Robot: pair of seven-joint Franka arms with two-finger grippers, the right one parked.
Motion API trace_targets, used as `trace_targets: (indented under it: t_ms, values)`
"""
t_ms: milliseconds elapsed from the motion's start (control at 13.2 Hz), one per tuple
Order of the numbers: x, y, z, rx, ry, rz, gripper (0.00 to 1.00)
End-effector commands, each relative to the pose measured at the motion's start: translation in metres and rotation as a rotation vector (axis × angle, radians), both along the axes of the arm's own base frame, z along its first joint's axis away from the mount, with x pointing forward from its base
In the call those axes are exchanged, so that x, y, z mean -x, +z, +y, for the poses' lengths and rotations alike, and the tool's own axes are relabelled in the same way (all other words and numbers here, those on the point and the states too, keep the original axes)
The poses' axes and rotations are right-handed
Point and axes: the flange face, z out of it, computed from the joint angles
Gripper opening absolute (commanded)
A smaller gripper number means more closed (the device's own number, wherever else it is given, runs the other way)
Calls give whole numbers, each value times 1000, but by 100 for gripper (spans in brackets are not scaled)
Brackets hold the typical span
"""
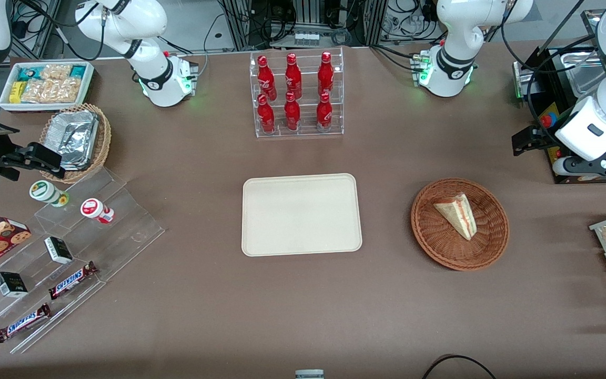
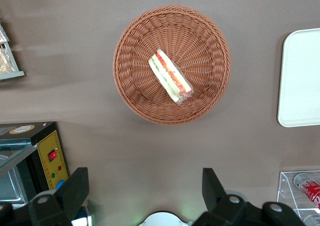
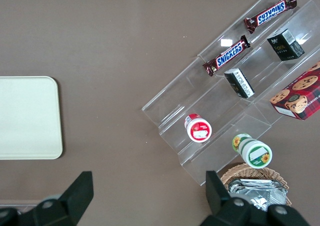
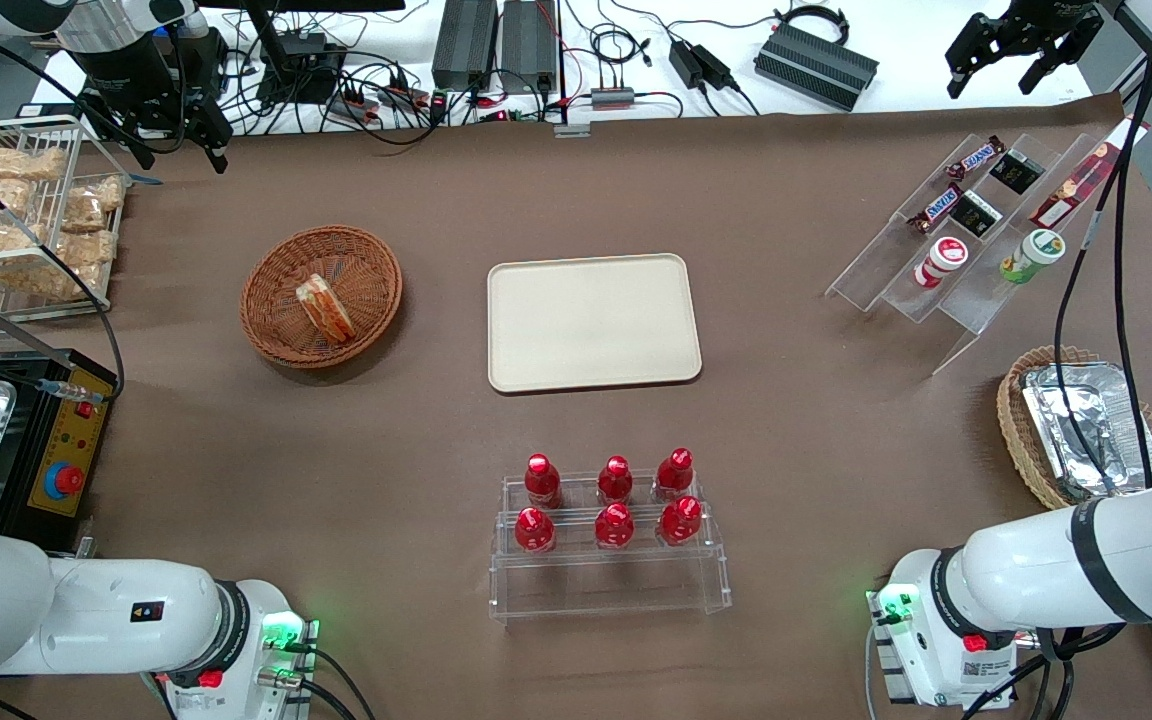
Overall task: Place sandwich from basket to tray
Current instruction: 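Move the left gripper over the wrapped sandwich in the wicker basket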
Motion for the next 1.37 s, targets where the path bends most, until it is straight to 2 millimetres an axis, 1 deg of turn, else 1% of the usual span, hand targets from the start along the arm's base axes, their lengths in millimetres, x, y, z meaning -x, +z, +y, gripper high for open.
trace_targets:
  t_ms: [0,152,228,455,531,683,834,910,1062,1290]
  values:
    - [1,3,-1,-2,-14,-10,100]
    - [-1,-1,-1,-2,-14,-4,100]
    - [-1,-9,-2,-1,-16,5,100]
    - [-1,-53,-4,4,-18,15,100]
    - [-2,-63,-3,4,-18,16,100]
    - [-2,-97,-2,4,-10,12,100]
    - [3,-137,-2,4,-5,24,100]
    - [6,-151,-2,5,-5,18,100]
    - [7,-167,-2,2,25,4,100]
    - [14,-200,-4,-2,91,-31,100]
